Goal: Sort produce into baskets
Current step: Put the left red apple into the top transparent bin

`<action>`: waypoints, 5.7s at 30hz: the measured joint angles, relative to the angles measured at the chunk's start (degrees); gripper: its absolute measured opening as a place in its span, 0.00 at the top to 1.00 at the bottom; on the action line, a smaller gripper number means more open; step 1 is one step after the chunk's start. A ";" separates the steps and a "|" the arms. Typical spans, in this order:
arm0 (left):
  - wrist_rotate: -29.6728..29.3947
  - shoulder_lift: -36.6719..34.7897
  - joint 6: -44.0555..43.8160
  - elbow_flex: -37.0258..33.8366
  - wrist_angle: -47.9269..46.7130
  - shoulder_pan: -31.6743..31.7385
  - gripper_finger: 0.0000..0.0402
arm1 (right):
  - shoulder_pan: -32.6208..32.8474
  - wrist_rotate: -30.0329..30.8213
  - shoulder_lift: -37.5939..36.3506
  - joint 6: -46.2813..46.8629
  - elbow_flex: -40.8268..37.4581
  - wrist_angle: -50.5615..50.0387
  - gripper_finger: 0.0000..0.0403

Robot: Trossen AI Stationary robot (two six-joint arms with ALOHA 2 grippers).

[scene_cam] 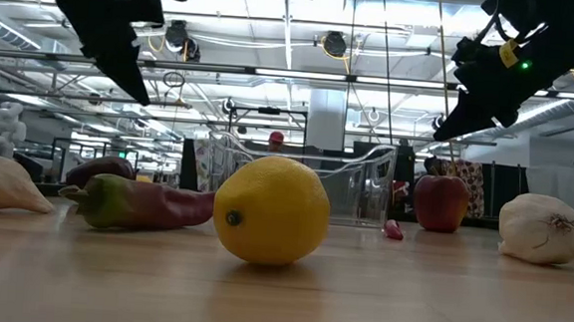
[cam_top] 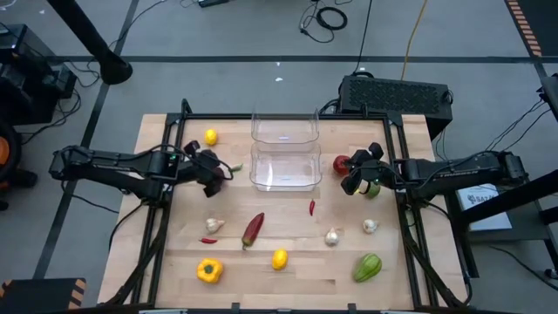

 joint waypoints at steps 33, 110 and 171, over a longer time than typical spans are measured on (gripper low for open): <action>30.11 22.45 27.09 6.73 -1.62 25.08 0.51 | 0.02 -0.24 -0.02 -3.34 -0.04 3.40 0.92; 33.95 17.25 32.15 17.40 -7.64 27.74 0.96 | 0.00 -0.24 -0.02 -4.87 -0.04 3.29 0.92; 26.56 42.78 11.29 16.46 57.87 34.63 0.96 | -3.67 -4.32 -0.02 -21.36 -0.04 23.14 0.92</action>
